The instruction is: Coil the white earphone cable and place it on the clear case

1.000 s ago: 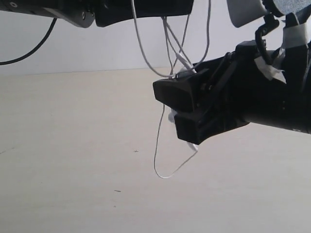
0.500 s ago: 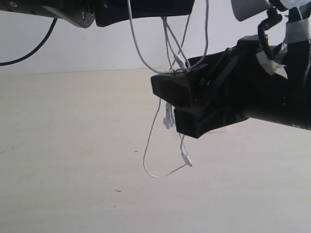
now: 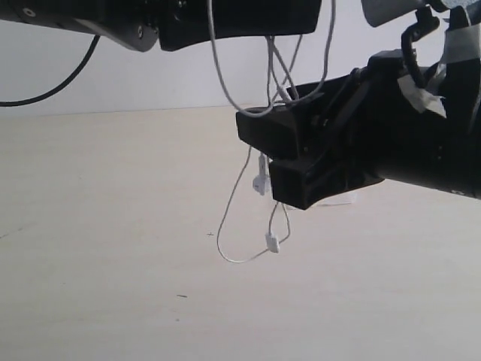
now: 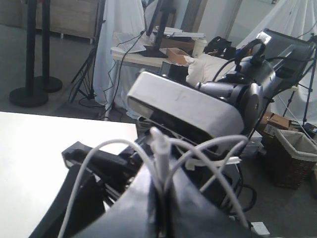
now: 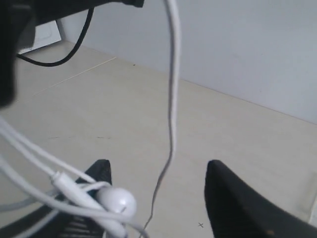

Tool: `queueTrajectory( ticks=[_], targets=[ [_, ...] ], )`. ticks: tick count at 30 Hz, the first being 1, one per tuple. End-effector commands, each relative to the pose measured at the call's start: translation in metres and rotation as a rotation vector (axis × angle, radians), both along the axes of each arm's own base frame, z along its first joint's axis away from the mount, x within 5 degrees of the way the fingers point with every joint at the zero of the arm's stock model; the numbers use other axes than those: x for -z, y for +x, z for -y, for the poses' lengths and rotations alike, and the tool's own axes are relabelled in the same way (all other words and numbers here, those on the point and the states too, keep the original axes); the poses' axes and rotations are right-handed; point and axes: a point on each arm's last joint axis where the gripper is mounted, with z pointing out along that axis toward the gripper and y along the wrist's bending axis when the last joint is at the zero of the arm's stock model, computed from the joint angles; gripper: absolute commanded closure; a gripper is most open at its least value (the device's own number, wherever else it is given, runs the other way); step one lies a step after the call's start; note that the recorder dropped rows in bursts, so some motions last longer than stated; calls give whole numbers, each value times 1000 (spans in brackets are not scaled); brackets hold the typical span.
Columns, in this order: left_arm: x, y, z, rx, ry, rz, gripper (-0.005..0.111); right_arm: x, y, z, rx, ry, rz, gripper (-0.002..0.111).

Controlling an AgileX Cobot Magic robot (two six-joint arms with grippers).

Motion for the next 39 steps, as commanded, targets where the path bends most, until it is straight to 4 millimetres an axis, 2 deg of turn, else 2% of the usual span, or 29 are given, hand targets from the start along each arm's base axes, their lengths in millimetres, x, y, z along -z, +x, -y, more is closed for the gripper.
queueTrajectory(
  ticks=[1,4,6,25,31,35,39],
  targets=[
    [-3,-3,3,14,-13,11,107,1,0,-1,-1,-1,9,72],
    [-3,-3,3,14,-13,11,107,2,0,-1,-4,-7,3,98],
    [-3,-3,3,14,-13,10,107,2,-1,-1,-6,-11,-2,108],
    [2,-4,3,16,48,-25,107,-2,2,0,-3,-14,67,108],
    [12,-4,1,19,162,-45,107,-3,3,0,0,-18,96,108],
    [15,-3,0,5,196,-42,107,-5,15,15,82,-22,109,108],
    [18,7,-1,-109,222,-25,107,-12,17,23,124,8,138,108]
  ],
)
